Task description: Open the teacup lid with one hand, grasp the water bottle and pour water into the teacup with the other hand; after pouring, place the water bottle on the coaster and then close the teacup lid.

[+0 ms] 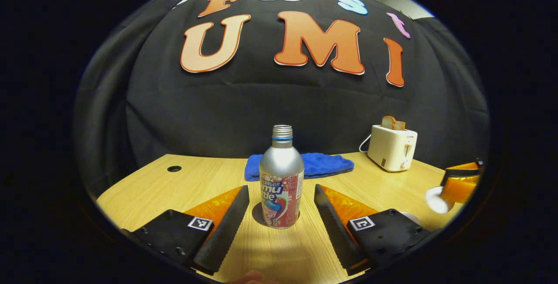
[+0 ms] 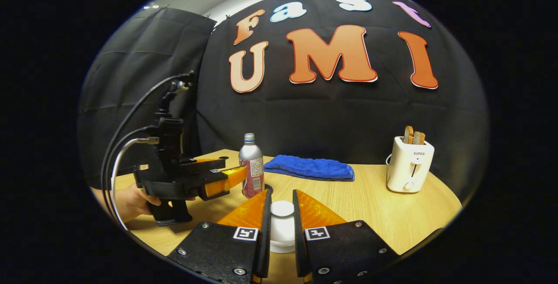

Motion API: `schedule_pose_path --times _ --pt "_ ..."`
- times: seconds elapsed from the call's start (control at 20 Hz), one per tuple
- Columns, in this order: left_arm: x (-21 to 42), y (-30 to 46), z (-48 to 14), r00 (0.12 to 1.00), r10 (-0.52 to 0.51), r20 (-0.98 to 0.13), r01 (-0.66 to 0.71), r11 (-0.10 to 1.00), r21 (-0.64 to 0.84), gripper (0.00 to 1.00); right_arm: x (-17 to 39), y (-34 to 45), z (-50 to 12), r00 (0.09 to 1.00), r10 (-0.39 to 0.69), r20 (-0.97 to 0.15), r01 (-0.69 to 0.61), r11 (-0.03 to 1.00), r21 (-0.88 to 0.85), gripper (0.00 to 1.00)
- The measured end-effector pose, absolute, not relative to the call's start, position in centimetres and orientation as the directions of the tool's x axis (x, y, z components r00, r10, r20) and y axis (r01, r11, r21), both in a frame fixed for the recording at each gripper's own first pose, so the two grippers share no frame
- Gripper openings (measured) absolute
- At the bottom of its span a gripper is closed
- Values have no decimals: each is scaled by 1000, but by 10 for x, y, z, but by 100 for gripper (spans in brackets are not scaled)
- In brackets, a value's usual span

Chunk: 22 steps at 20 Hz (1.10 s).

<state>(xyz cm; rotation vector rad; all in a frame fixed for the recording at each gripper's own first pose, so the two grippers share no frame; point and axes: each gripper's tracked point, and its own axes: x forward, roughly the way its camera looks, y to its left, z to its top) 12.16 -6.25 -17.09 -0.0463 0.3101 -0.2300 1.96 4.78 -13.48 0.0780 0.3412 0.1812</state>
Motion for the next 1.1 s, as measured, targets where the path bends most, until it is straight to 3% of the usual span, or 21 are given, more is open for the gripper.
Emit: schedule_pose_path --times 0.5,0.55,0.8,0.95,1.1 --pt "83 -55 -118 958 -224 -179 223 974 -26 98 28 55 -163 918 183 -352 -149 981 122 25" --pt "80 -55 -116 960 -219 -173 221 975 -11 94 28 56 -168 914 187 -360 -148 980 133 25" --pt "68 -55 -111 966 -210 -151 211 977 -8 100 27 57 -192 900 173 -401 -129 982 136 25" --pt "63 -53 -110 969 -200 -144 200 980 -14 94 27 57 -199 897 167 -408 -120 983 139 25" --pt "60 -46 -109 974 -181 -140 182 983 -6 98 28 54 -207 896 151 -418 -110 986 121 24"
